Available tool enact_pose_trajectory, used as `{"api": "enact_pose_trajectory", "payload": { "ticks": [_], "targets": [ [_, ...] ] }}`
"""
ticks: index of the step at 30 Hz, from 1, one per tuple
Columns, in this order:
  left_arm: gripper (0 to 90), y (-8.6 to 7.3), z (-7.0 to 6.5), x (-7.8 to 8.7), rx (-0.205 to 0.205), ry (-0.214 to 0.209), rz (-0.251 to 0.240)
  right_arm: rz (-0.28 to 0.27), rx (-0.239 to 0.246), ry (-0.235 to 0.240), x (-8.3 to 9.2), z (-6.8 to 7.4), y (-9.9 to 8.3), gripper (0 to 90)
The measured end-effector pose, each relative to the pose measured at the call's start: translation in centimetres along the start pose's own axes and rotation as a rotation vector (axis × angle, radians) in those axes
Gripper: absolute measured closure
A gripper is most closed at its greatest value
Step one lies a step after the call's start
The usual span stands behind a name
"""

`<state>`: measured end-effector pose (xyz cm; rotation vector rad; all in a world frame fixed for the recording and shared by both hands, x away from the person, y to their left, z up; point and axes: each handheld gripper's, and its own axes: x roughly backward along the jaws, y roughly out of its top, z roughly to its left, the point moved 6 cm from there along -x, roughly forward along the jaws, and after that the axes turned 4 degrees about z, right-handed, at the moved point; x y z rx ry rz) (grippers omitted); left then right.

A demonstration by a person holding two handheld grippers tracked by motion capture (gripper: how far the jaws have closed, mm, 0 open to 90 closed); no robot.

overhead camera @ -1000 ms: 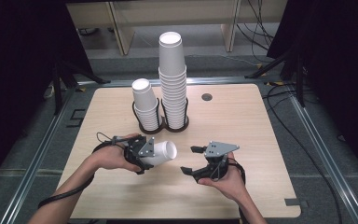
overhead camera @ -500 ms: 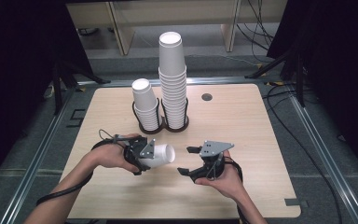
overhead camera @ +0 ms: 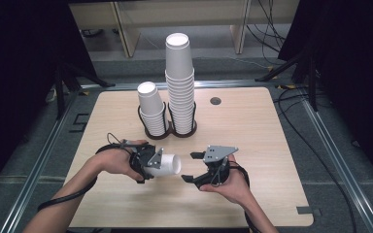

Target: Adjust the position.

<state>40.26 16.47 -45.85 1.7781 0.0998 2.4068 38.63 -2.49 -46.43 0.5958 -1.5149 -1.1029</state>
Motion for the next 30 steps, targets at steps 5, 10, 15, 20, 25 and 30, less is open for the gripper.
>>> {"api": "enact_pose_trajectory", "payload": {
  "ticks": [5,10,15,20,25,30],
  "targets": [
    [24.9,0.3,-0.2,0.0,-0.017,-0.008,0.01,0.018,0.034,0.013,-0.9,0.2,0.6,15.8],
    [24.9,0.4,-0.2,0.0,-0.018,-0.011,0.009,0.019,0.034,0.021,-1.6,0.4,1.0,15.7],
    [24.8,0.6,-0.1,0.0,-0.023,-0.007,0.008,0.012,0.043,0.027,-2.4,0.4,1.2,16.1],
    [24.7,0.7,-0.2,0.0,-0.023,-0.01,0.004,0.027,0.07,0.04,-2.9,0.5,1.4,17.4],
    [24.7,0.9,-0.3,0.0,-0.024,-0.015,-0.002,0.034,0.077,0.052,-3.4,0.6,1.5,19.1],
    [24.7,1.0,-0.3,0.0,-0.033,-0.015,-0.002,0.038,0.083,0.058,-3.8,0.7,1.5,19.7]
  ]
}}
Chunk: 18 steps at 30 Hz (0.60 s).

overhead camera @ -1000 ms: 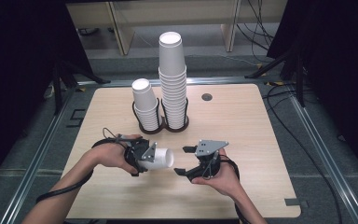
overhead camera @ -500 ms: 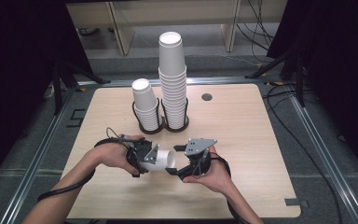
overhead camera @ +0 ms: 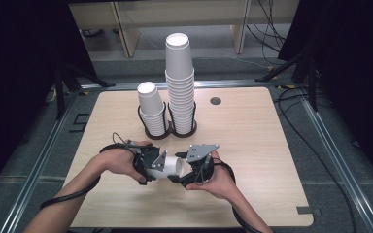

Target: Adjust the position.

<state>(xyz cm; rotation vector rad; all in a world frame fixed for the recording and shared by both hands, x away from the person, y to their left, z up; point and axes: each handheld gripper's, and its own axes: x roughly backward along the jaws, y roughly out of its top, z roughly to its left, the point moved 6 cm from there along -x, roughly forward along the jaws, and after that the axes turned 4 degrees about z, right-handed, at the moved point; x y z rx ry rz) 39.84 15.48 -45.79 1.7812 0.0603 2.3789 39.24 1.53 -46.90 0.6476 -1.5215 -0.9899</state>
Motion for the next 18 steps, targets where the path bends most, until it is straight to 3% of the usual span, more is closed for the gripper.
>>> {"api": "enact_pose_trajectory", "payload": {
  "ticks": [18],
  "targets": [
    [24.4,0.31,0.05,0.18,-0.009,0.0,-0.01,-0.008,0.01,0.005,-0.34,-0.1,-0.08,24.8]
  ]
}}
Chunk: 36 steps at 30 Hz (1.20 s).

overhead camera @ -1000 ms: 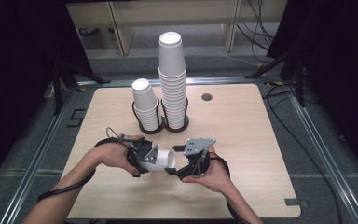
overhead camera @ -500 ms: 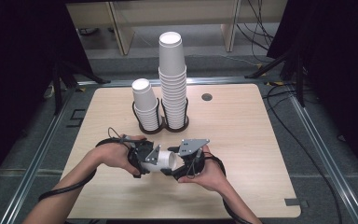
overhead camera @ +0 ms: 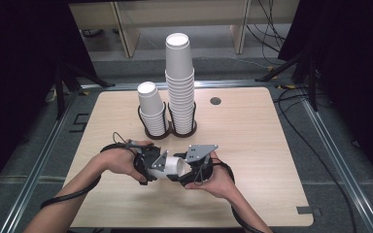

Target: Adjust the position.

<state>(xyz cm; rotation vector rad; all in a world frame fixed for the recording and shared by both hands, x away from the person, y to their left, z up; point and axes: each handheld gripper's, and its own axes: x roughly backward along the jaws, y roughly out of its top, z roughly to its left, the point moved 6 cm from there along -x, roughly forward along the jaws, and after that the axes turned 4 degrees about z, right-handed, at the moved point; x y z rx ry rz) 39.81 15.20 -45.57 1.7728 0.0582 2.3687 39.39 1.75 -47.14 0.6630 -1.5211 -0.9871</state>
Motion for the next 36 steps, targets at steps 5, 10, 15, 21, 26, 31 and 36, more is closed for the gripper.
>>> {"api": "enact_pose_trajectory", "payload": {
  "ticks": [5,10,15,21,26,31,36],
  "targets": [
    [24.3,0.05,0.01,0.02,0.0,0.001,-0.004,0.001,-0.005,0.0,0.0,0.04,-0.02,25.2],
    [24.1,0.03,-0.02,0.08,-0.003,-0.002,-0.004,-0.005,0.007,0.002,0.02,0.02,0.0,26.4],
    [23.4,0.01,0.02,0.15,-0.003,0.002,-0.018,-0.017,0.023,0.009,0.15,0.01,-0.04,27.7],
    [22.2,0.0,0.11,0.14,0.003,0.0,-0.038,-0.027,0.043,0.001,0.33,0.01,-0.19,28.2],
    [20.5,0.03,0.14,0.11,0.003,0.007,-0.063,-0.027,0.055,-0.008,0.4,0.07,-0.32,28.4],
    [18.1,0.03,0.31,0.28,0.016,0.003,-0.107,-0.034,0.07,-0.021,0.64,0.0,-0.29,28.3],
    [12.2,0.07,0.42,0.41,0.03,0.013,-0.145,-0.033,0.074,-0.022,0.82,0.01,-0.39,28.3]
  ]
}}
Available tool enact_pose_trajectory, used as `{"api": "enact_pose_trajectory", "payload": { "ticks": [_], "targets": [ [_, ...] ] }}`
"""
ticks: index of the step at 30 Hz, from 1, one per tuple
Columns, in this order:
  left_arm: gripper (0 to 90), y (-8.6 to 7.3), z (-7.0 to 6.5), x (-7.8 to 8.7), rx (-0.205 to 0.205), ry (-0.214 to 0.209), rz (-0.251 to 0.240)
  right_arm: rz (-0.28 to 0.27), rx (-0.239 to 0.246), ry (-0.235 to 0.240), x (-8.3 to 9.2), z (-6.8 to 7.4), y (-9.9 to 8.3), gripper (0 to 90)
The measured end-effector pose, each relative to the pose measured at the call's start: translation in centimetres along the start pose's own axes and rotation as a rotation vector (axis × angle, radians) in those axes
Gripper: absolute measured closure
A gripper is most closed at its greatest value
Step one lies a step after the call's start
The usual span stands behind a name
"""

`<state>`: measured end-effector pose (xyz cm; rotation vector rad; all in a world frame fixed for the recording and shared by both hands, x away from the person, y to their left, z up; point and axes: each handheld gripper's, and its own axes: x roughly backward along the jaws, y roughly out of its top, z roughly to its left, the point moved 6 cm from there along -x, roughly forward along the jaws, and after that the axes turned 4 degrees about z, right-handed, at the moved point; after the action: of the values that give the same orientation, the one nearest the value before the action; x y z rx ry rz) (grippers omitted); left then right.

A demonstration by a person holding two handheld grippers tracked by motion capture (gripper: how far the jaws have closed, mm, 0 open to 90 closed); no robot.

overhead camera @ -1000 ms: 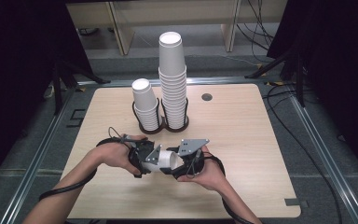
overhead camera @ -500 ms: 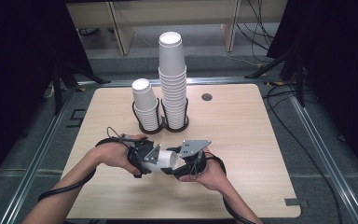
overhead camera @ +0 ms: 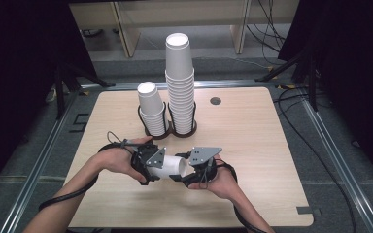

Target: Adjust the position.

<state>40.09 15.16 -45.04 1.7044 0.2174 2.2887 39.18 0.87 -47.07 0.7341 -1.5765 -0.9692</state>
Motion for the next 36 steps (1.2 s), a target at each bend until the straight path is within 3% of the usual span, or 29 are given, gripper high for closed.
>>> {"api": "enact_pose_trajectory", "payload": {
  "ticks": [1,10,12,13,14,15,16,17,18,19,20,21,22,25,26,27,32,35,36],
  "targets": [
    [10.8,0.1,0.0,0.0,0.016,0.002,-0.035,0.0,-0.003,0.001,0.0,0.0,0.0,28.2],
    [0.0,-0.1,0.3,0.6,0.061,0.036,-0.159,-0.022,-0.027,-0.016,0.9,-0.3,-0.3,28.3],
    [0.0,-0.3,0.4,0.9,0.1,0.075,-0.238,-0.032,-0.037,-0.028,1.3,-0.5,-0.5,28.2],
    [0.0,-0.3,0.4,0.9,0.1,0.075,-0.238,-0.032,-0.037,-0.028,1.3,-0.5,-0.5,28.2],
    [0.0,-0.6,0.5,1.1,0.127,0.084,-0.286,-0.036,-0.058,-0.035,1.8,-0.6,-0.8,28.2],
    [0.0,-0.6,0.5,1.1,0.127,0.084,-0.286,-0.036,-0.058,-0.035,1.8,-0.6,-0.8,28.2],
    [0.0,-0.8,0.6,1.2,0.169,0.092,-0.351,-0.051,-0.063,-0.044,2.1,-0.8,-0.9,28.2],
    [0.0,-0.8,0.6,1.2,0.169,0.092,-0.351,-0.051,-0.063,-0.044,2.1,-0.8,-0.9,28.2],
    [0.0,-1.2,0.6,1.3,0.218,0.097,-0.401,-0.064,-0.072,-0.046,2.5,-0.8,-1.0,28.2],
    [0.0,-1.2,0.6,1.3,0.218,0.097,-0.401,-0.064,-0.072,-0.046,2.5,-0.8,-1.0,28.2],
    [0.0,-1.3,0.6,1.3,0.243,0.097,-0.449,-0.078,-0.082,-0.053,2.8,-0.9,-1.1,28.2],
    [0.0,-1.5,0.5,1.4,0.279,0.088,-0.494,-0.076,-0.078,-0.055,3.0,-1.0,-1.1,28.2],
    [0.0,-1.5,0.5,1.4,0.279,0.088,-0.494,-0.084,-0.079,-0.056,3.2,-1.0,-1.1,28.2],
    [0.0,-1.9,0.1,1.0,0.333,0.063,-0.592,-0.112,-0.097,-0.044,3.5,-1.0,-1.1,28.2],
    [0.0,-1.9,0.1,1.0,0.333,0.063,-0.592,-0.112,-0.097,-0.044,3.5,-1.0,-1.1,28.2],
    [0.0,-2.0,-0.1,0.7,0.356,0.044,-0.627,-0.123,-0.105,-0.046,3.6,-0.9,-1.1,28.1],
    [0.0,-1.9,-0.5,0.0,0.377,0.003,-0.687,-0.144,-0.094,-0.032,3.7,-0.8,-1.0,28.2],
    [0.0,-1.9,-0.4,-0.3,0.373,0.001,-0.676,-0.135,-0.096,-0.016,3.7,-0.6,-1.1,28.2],
    [0.0,-1.8,-0.5,-0.3,0.382,-0.009,-0.693,-0.135,-0.096,-0.013,3.7,-0.5,-1.1,28.2]
  ]
}}
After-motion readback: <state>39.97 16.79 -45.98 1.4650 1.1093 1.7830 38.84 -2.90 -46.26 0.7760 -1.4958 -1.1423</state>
